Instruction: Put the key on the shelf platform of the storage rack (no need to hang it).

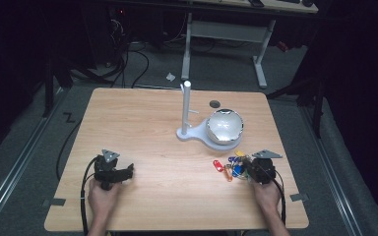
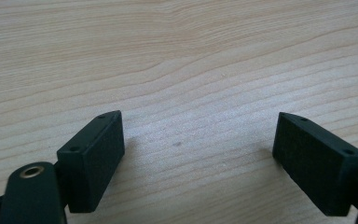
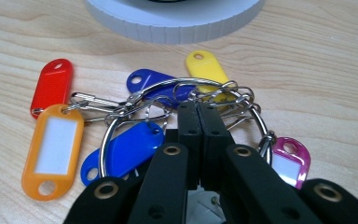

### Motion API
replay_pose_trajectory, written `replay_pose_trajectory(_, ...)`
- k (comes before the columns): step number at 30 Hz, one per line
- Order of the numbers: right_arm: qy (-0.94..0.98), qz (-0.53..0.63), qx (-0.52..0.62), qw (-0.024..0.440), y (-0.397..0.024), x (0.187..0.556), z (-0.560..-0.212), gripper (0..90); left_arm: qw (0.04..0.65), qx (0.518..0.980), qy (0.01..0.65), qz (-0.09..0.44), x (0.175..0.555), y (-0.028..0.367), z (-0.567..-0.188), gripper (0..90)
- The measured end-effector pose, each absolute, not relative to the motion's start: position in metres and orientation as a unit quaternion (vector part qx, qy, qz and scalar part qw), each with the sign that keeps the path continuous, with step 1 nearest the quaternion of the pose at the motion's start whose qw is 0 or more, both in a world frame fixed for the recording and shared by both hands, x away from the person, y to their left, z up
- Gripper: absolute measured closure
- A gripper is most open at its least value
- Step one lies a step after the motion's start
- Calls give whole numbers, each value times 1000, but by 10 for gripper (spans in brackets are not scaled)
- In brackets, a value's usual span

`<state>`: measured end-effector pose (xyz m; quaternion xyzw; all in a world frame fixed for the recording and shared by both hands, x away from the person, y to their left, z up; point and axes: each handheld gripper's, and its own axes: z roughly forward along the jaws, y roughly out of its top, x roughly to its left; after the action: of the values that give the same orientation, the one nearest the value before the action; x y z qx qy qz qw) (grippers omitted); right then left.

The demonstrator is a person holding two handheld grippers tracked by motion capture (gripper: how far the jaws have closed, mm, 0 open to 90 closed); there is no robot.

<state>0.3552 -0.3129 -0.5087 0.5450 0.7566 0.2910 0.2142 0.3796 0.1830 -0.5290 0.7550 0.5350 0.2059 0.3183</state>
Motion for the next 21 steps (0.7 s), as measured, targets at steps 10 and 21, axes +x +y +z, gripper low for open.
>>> replay_pose_trajectory(10, 751, 330, 527, 224, -318, 345, -484, 900, 318, 755, 535, 206, 380, 183, -529, 169)
replay_pose_trajectory(21, 768, 358, 474, 241, -305, 345, -438, 900, 318, 755, 535, 206, 380, 183, -529, 169)
